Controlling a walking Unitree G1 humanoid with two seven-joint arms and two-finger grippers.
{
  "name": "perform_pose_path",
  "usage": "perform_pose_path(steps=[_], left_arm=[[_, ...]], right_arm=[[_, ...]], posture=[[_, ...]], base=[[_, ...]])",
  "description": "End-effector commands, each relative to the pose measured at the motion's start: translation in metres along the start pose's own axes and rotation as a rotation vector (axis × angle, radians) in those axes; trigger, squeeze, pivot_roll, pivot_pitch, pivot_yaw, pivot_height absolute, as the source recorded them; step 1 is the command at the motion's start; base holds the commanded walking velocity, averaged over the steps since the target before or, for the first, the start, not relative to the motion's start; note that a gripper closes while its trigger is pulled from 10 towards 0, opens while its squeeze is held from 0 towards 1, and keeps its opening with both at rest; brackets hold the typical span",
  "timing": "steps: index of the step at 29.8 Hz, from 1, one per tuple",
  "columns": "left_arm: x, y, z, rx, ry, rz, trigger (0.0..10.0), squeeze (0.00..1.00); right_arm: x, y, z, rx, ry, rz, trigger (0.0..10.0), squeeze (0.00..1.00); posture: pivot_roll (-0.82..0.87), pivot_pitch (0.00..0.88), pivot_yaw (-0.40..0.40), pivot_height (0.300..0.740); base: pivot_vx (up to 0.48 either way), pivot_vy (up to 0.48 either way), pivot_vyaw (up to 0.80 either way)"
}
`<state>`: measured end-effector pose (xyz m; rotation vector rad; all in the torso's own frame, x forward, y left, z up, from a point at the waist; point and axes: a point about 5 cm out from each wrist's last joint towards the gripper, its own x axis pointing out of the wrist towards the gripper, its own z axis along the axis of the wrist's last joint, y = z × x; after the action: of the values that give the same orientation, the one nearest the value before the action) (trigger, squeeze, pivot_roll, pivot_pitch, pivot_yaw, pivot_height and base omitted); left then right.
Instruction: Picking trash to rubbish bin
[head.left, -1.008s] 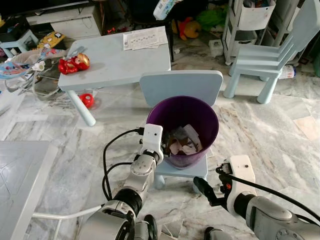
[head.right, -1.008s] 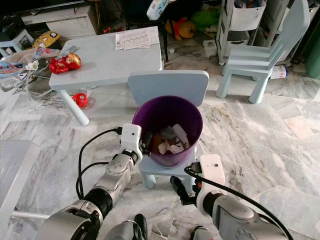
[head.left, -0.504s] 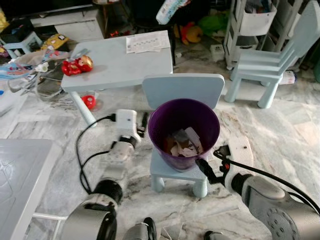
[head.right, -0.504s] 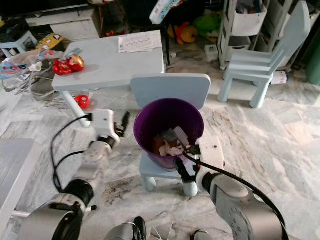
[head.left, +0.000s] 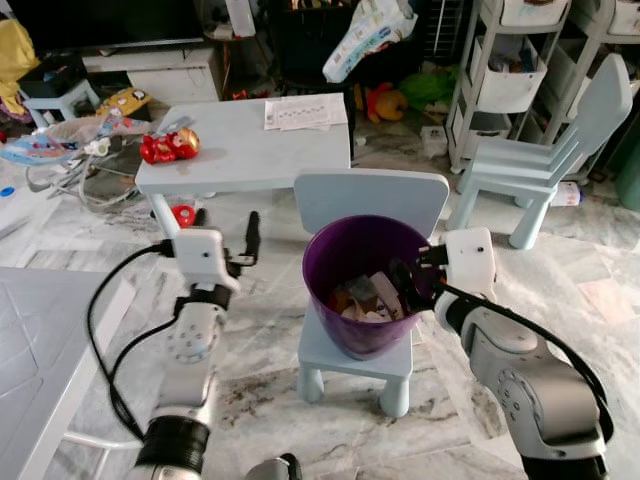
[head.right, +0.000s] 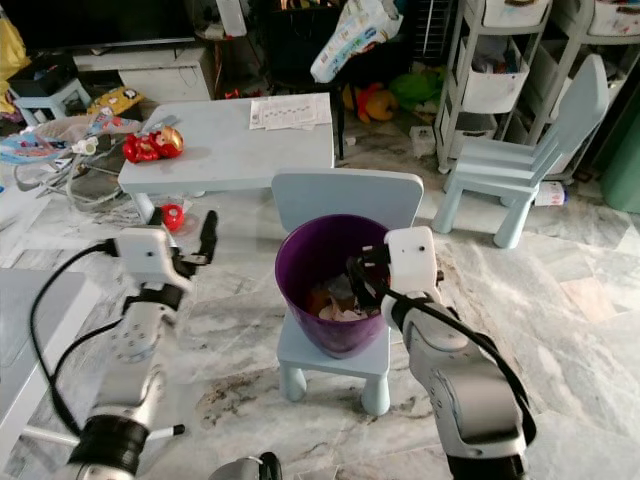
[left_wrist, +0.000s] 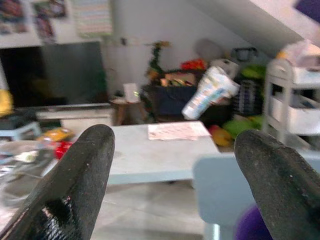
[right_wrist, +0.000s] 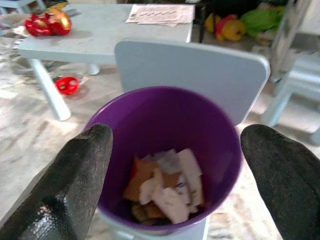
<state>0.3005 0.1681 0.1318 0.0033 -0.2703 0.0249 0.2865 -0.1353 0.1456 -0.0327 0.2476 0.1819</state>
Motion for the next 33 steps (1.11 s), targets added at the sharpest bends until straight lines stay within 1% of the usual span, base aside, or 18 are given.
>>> perform_pose_path(steps=[1,3,5,9,13,19,27,33], left_arm=[[-0.001,0.009,0.006,0.005,-0.004,0.044,10.0,1.00],[-0.007,0.016,0.012,0.011,0.001,0.079,10.0,1.00],[-0.009,0.018,0.015,0.012,0.004,0.092,10.0,1.00],[-0.010,0.018,0.020,0.021,0.010,0.090,10.0,1.00],[-0.009,0.019,0.027,0.028,0.007,0.095,10.0,1.00],[-0.007,0.024,0.030,0.051,0.019,0.128,10.0,1.00],[-0.004,0.023,0.031,0.048,0.034,0.124,10.0,1.00],[0.003,0.023,0.032,0.054,0.029,0.133,10.0,1.00]], right_arm=[[0.003,-0.001,0.003,-0.007,-0.018,-0.005,10.0,1.00],[0.008,-0.003,0.004,-0.006,-0.033,-0.022,10.0,1.00],[0.010,-0.004,0.006,-0.007,-0.041,-0.028,10.0,1.00],[0.015,-0.006,0.008,-0.006,-0.057,-0.038,10.0,1.00],[0.018,-0.007,0.009,-0.002,-0.072,-0.052,10.0,1.00],[0.024,-0.005,0.010,0.009,-0.087,-0.059,10.0,1.00],[0.031,-0.003,0.011,0.019,-0.110,-0.065,10.0,1.00],[0.035,-0.001,0.014,0.021,-0.126,-0.062,10.0,1.00]], posture=[[-0.02,0.022,0.053,0.740],[-0.02,0.019,0.053,0.740],[-0.02,0.016,0.055,0.740],[-0.01,0.011,0.061,0.740],[-0.01,0.005,0.066,0.740],[0.01,0.000,0.084,0.740],[0.01,0.000,0.095,0.740],[0.01,0.000,0.095,0.740]], base=[[0.000,0.000,0.00],[0.000,0.000,0.00],[0.000,0.000,0.00],[0.000,0.000,0.00],[0.000,0.000,0.00],[0.000,0.000,0.00],[0.000,0.000,0.00],[0.000,0.000,0.00]])
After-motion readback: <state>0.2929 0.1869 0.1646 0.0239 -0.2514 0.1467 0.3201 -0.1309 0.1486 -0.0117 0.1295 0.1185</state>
